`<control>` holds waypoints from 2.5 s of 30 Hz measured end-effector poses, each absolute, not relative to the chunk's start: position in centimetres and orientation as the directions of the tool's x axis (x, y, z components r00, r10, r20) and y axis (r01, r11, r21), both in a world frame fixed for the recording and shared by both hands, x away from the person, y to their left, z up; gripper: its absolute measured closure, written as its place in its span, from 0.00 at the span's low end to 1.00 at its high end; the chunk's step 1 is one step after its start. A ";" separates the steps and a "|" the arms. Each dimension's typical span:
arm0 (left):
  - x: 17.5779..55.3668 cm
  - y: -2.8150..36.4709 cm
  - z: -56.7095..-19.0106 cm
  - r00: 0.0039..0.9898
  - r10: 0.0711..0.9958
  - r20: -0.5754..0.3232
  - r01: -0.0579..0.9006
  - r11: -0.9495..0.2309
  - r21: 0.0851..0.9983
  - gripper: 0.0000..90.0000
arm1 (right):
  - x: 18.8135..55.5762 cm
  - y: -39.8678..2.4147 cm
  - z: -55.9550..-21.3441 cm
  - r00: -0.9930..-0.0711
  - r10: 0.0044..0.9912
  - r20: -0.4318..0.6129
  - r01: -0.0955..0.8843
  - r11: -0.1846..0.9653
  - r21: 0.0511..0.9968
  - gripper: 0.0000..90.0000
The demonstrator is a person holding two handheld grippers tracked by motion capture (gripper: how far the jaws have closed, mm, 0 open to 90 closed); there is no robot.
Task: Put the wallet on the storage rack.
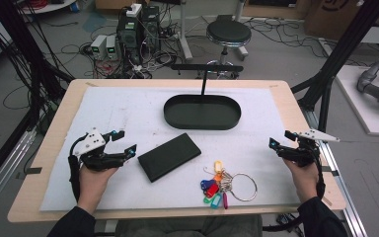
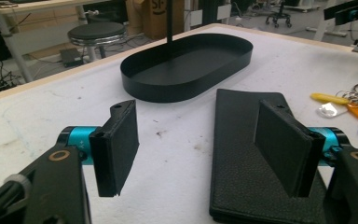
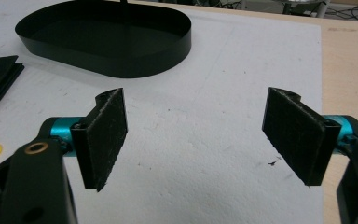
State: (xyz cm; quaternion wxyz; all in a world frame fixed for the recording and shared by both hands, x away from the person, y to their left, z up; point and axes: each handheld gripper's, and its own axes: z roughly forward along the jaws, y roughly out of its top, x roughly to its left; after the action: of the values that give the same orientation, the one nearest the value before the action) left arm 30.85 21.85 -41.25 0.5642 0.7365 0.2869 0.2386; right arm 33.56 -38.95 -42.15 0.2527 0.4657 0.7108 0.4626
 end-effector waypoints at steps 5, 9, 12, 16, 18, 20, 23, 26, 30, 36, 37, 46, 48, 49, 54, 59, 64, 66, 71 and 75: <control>30.5 21.0 -40.9 0.740 0.670 0.063 0.121 -0.225 0.967 0.35 | 33.8 -39.1 -42.3 -0.433 0.899 0.073 0.433 0.136 0.891 0.25; 30.1 20.4 -40.7 0.750 0.658 0.068 0.113 -0.229 0.967 0.34 | 33.8 -39.1 -42.3 -0.428 0.900 0.080 0.439 0.130 0.889 0.25; 29.7 19.8 -40.5 0.761 0.644 0.076 0.117 -0.252 0.961 0.33 | 34.0 -39.3 -42.4 -0.426 0.901 0.079 0.437 0.129 0.890 0.25; 28.7 19.1 -40.7 0.768 0.636 0.083 0.126 -0.276 0.953 0.31 | 34.1 -39.3 -42.4 -0.427 0.901 0.083 0.444 0.129 0.887 0.25; 28.5 19.0 -40.8 0.768 0.635 0.084 0.127 -0.280 0.952 0.30 | 34.1 -39.2 -42.4 -0.423 0.902 0.082 0.443 0.128 0.887 0.25; 28.1 18.8 -41.0 0.766 0.636 0.089 0.133 -0.292 0.947 0.30 | 34.2 -39.2 -42.4 -0.423 0.903 0.078 0.442 0.130 0.888 0.25; 27.3 18.5 -41.4 0.770 0.629 0.108 0.129 -0.318 0.939 0.29 | 34.3 -39.1 -42.5 -0.423 0.903 0.072 0.445 0.138 0.885 0.25; 26.8 18.4 -41.7 0.770 0.627 0.116 0.125 -0.326 0.937 0.29 | 34.3 -39.1 -42.4 -0.418 0.906 0.069 0.440 0.135 0.888 0.25; 26.4 18.4 -41.8 0.776 0.617 0.133 0.113 -0.344 0.932 0.29 | 34.4 -39.0 -42.4 -0.412 0.908 0.076 0.443 0.127 0.887 0.25; 25.8 18.2 -42.2 0.782 0.601 0.166 0.092 -0.375 0.922 0.31 | 34.5 -38.9 -42.4 -0.401 0.912 0.082 0.446 0.116 0.887 0.25; 25.8 17.9 -42.3 0.786 0.591 0.180 0.092 -0.399 0.912 0.31 | 34.6 -38.9 -42.4 -0.403 0.912 0.080 0.443 0.118 0.888 0.25; 25.3 14.9 -43.5 0.802 0.462 0.377 -0.013 -0.619 0.785 0.40 | 34.8 -38.5 -42.6 -0.413 0.908 0.074 0.451 0.133 0.883 0.25; 25.2 14.7 -43.6 0.801 0.452 0.392 -0.020 -0.633 0.774 0.41 | 34.8 -38.5 -42.6 -0.414 0.907 0.075 0.452 0.133 0.882 0.25; 25.2 14.5 -43.8 0.803 0.439 0.404 -0.030 -0.647 0.762 0.41 | 34.8 -38.5 -42.5 -0.415 0.907 0.077 0.453 0.132 0.882 0.25; 25.3 13.9 -44.2 0.808 0.391 0.441 -0.058 -0.692 0.719 0.47 | 34.8 -38.6 -42.6 -0.413 0.907 0.085 0.459 0.127 0.879 0.25; 25.5 13.3 -45.0 0.808 0.348 0.474 -0.069 -0.745 0.664 0.54 | 34.7 -38.6 -42.6 -0.415 0.906 0.082 0.460 0.131 0.878 0.25; 25.8 13.4 -45.2 0.820 0.345 0.457 -0.056 -0.746 0.663 0.59 | 34.7 -38.6 -42.6 -0.414 0.907 0.084 0.461 0.129 0.878 0.25; 25.8 13.4 -45.2 0.819 0.344 0.460 -0.060 -0.745 0.665 0.63 | 34.8 -38.6 -42.6 -0.414 0.907 0.083 0.463 0.131 0.877 0.25; 25.7 13.6 -44.6 0.824 0.331 0.461 -0.075 -0.742 0.667 0.83 | 34.8 -38.4 -42.6 -0.419 0.905 0.077 0.460 0.138 0.877 0.25; 25.9 14.2 -44.1 0.828 0.363 0.427 -0.061 -0.699 0.712 0.86 | 34.8 -38.3 -42.6 -0.419 0.905 0.077 0.459 0.138 0.878 0.25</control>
State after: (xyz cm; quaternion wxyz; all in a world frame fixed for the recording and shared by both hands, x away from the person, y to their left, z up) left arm 25.88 14.16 -44.06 0.3781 0.8782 0.0859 0.2801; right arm 34.83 -38.33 -42.61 0.2480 0.4787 0.7123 0.4494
